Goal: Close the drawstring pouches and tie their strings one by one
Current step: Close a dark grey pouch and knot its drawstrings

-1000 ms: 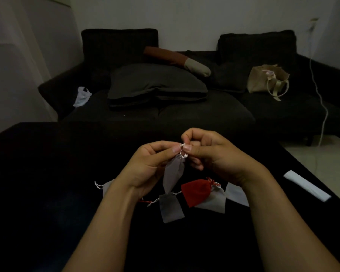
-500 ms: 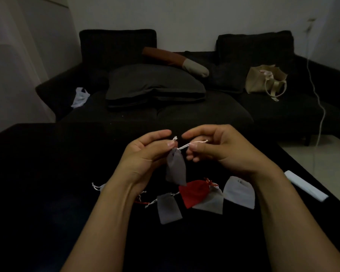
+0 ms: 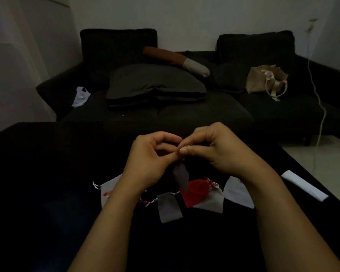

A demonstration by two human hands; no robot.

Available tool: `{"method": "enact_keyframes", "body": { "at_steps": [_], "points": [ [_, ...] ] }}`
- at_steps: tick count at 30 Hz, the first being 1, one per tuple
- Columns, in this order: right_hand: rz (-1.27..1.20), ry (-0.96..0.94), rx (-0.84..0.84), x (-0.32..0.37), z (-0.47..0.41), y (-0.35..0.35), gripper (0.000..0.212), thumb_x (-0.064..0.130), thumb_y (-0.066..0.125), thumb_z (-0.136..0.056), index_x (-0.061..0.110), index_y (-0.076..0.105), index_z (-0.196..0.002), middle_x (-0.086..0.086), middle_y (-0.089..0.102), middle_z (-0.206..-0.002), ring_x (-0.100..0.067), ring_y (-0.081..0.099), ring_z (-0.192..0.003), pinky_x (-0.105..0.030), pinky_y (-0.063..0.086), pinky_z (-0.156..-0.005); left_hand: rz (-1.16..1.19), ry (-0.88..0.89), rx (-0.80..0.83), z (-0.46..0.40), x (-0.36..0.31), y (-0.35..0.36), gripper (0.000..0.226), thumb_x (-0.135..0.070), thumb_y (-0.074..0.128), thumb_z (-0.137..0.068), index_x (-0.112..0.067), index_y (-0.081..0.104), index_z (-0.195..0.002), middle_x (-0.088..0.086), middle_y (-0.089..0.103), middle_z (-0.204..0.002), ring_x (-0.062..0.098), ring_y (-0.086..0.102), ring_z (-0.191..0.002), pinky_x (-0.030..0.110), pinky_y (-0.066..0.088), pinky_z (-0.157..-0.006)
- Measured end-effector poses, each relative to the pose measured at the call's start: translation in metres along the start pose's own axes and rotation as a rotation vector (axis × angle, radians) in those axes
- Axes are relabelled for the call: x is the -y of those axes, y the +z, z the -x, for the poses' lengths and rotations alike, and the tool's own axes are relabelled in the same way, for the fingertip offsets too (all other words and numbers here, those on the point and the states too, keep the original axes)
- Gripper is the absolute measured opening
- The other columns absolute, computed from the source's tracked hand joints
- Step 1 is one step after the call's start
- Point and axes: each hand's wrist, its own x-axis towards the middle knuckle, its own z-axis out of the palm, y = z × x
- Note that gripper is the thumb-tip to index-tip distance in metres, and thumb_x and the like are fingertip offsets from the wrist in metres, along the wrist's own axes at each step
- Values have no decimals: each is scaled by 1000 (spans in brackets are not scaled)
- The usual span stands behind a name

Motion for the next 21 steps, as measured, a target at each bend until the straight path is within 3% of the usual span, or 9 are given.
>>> {"method": "enact_keyframes", "body": {
  "at_steps": [4,10,17,21],
  "points": [
    [19,19,30,-2,0,4,11,21,76,-83,25,80,-92,-1,64,-86,-18,63,-83,-33,53,-76,68,-32,135,4,-5,1,40,2,76,-79,-16,66,-113,4,78,-85,13,75,-86,23,57,-76],
    [-420,155,-53,-5,6,2,12,7,74,-80,7,76,-91,-7,76,-85,-15,73,-81,-20,57,-70,207,-30,178,3,-7,-1,48,1,77,-77,-18,62,-119,8,77,-80,20,75,-84,24,55,-76],
    [-704,276,-81,-9,4,5,22,18,76,-69,7,73,-88,-6,72,-79,-12,67,-71,-20,51,-63,367,2,89,4,-9,6,37,2,72,-80,-15,63,-111,10,77,-87,21,75,-86,22,55,-76],
    [-742,289,-162,-9,0,11,21,20,77,-67,9,72,-84,-4,70,-74,-11,65,-67,-18,48,-59,353,52,-7,3,-7,13,26,2,72,-81,-12,71,-103,7,78,-86,17,75,-85,20,55,-76]
  ]
}}
